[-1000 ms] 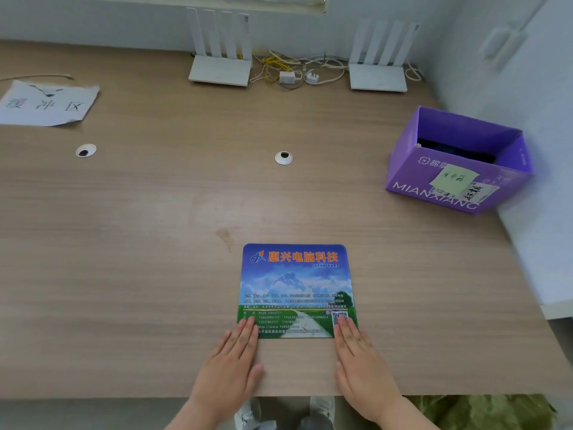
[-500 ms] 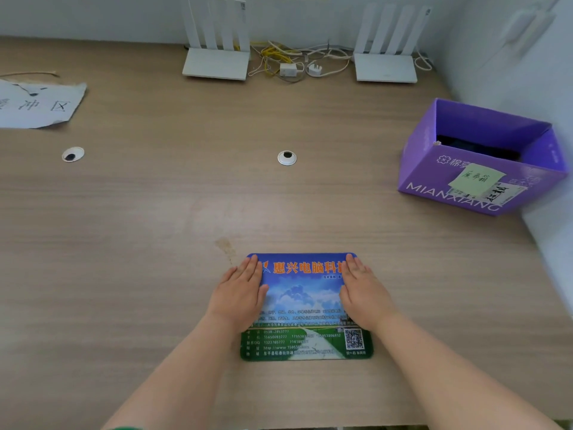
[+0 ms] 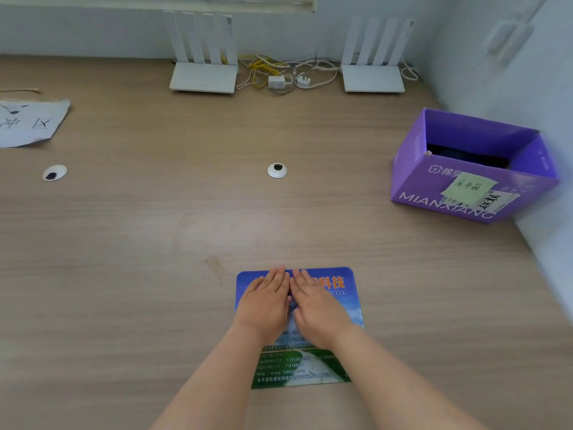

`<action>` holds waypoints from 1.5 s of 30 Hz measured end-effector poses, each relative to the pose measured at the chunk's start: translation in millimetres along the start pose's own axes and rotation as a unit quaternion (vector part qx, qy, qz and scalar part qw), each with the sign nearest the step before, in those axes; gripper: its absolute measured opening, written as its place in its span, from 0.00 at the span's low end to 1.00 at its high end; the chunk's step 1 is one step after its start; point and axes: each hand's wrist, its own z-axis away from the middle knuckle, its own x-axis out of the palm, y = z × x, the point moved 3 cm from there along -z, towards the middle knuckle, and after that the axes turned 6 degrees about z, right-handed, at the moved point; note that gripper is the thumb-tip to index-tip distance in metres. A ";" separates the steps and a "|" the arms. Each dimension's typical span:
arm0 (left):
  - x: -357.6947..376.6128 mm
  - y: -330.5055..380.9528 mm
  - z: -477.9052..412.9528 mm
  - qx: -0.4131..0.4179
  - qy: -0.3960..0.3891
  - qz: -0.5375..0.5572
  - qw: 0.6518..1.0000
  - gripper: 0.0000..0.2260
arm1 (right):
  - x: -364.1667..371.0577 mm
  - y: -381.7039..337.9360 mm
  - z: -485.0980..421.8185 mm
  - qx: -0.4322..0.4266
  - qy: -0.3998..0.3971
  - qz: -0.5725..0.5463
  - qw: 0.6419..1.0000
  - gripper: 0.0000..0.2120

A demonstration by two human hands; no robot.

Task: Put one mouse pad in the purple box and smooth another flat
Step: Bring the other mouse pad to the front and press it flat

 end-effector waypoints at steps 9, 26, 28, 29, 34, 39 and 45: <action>5.3 -52.2 55.1 -0.023 0.033 -0.015 0.999 0.26 | -20.5 72.9 47.9 0.051 -0.030 0.042 0.997 0.29; 63.9 -19.7 185.5 0.010 0.071 0.049 0.996 0.29 | 50.0 40.5 179.7 0.043 -0.075 0.071 0.994 0.36; 71.2 -11.1 184.9 0.009 0.093 0.042 0.995 0.34 | 51.4 32.3 181.9 0.062 -0.066 0.074 0.993 0.38; 75.1 -4.7 182.2 0.015 0.095 0.041 0.994 0.38 | 54.6 25.9 179.7 0.061 -0.060 0.075 0.994 0.40; 81.8 37.9 157.7 0.049 0.071 0.051 0.995 0.30 | 73.1 -34.0 155.8 -0.002 -0.046 0.097 0.994 0.39; 84.7 41.7 153.7 0.047 0.087 0.046 0.994 0.28 | 71.7 -45.2 152.1 -0.001 -0.008 0.102 0.995 0.35; 83.0 -6.9 182.0 0.027 0.100 0.054 0.993 0.36 | 63.3 3.2 175.3 0.037 -0.039 0.093 0.994 0.38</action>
